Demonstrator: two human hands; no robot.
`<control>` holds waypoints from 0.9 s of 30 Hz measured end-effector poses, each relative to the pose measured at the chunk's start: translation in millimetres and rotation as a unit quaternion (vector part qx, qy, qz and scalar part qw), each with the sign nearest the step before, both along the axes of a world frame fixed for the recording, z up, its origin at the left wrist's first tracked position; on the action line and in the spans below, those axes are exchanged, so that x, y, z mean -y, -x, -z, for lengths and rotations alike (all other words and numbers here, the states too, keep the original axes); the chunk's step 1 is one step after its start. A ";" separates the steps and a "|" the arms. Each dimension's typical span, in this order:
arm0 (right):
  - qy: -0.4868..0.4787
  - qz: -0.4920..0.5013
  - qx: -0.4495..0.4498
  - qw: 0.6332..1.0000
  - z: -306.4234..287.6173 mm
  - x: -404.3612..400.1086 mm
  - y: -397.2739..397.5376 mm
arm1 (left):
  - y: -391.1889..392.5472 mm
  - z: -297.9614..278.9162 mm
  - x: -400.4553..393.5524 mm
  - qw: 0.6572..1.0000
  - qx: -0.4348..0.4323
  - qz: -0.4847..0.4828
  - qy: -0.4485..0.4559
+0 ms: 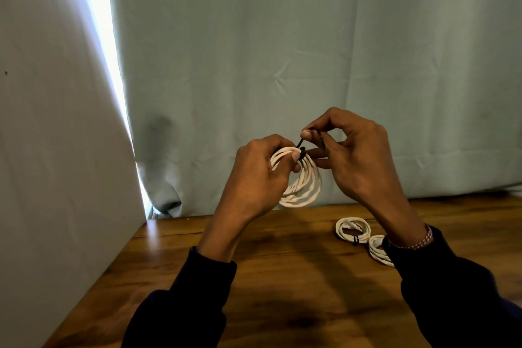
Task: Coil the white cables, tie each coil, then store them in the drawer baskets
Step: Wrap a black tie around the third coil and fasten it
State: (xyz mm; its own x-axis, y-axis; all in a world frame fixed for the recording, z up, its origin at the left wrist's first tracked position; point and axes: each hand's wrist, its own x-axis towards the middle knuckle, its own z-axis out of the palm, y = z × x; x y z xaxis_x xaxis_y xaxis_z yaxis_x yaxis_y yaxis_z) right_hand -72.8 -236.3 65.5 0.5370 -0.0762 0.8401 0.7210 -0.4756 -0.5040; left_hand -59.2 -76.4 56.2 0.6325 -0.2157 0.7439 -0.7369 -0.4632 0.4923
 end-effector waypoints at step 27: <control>0.260 0.125 0.111 0.951 3.5 -18.8 12.8 | -7.9 -3.8 -9.3 0.938 -0.187 0.108 0.272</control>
State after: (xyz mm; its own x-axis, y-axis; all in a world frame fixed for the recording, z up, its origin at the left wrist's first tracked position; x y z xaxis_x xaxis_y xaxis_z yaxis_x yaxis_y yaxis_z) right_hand -85.6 -217.5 62.0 0.3617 0.2789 0.8896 0.6132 -0.7900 -0.0017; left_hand -51.3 -67.1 59.9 0.8562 -0.0218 0.5161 -0.5135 0.0722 0.8550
